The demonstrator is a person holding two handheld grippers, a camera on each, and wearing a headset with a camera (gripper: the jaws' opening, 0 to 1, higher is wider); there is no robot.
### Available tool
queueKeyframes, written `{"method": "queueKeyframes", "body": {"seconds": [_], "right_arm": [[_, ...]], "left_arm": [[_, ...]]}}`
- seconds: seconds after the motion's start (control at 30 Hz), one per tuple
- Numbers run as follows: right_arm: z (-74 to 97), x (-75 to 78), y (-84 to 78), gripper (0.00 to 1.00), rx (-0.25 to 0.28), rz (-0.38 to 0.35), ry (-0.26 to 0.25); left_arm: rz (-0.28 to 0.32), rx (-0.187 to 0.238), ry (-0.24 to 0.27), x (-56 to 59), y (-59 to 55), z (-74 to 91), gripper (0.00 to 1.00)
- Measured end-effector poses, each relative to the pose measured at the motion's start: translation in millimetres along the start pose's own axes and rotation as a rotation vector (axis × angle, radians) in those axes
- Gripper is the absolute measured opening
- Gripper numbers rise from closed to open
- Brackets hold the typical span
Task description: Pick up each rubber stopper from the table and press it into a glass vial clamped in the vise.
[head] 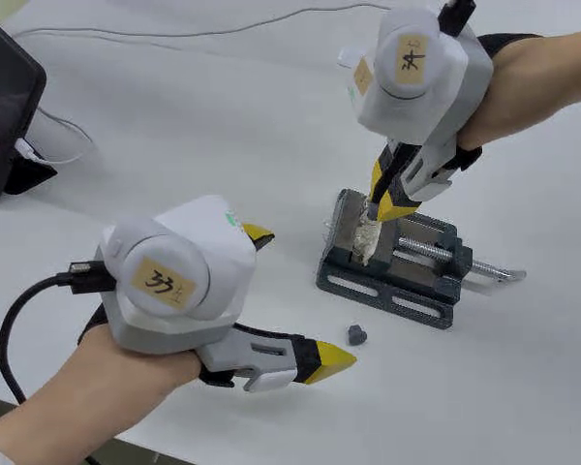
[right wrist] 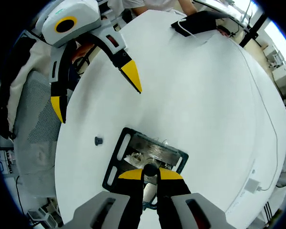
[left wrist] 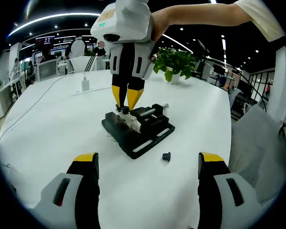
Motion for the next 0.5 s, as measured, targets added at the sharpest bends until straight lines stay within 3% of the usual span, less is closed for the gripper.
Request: {"method": "queueKeyframes", "body": {"seconds": [0.5], "right_arm": [[0.1, 0.0, -2.7, 0.06, 0.029, 0.050, -0.011]], "left_arm": [[-0.002, 0.000, 0.011, -2.8, 0.8, 4.0, 0.84]]}}
Point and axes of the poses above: the centre of the closed fingertips' face, and the gripper's own axes: z roughly backward along the fingers, x roughly to its right, y roughly out of its top, the point moved 4 cm from there along z, roughly backward along the fingers, and after that the axes turned 11 degrees about -y, right-handed, at the moved point
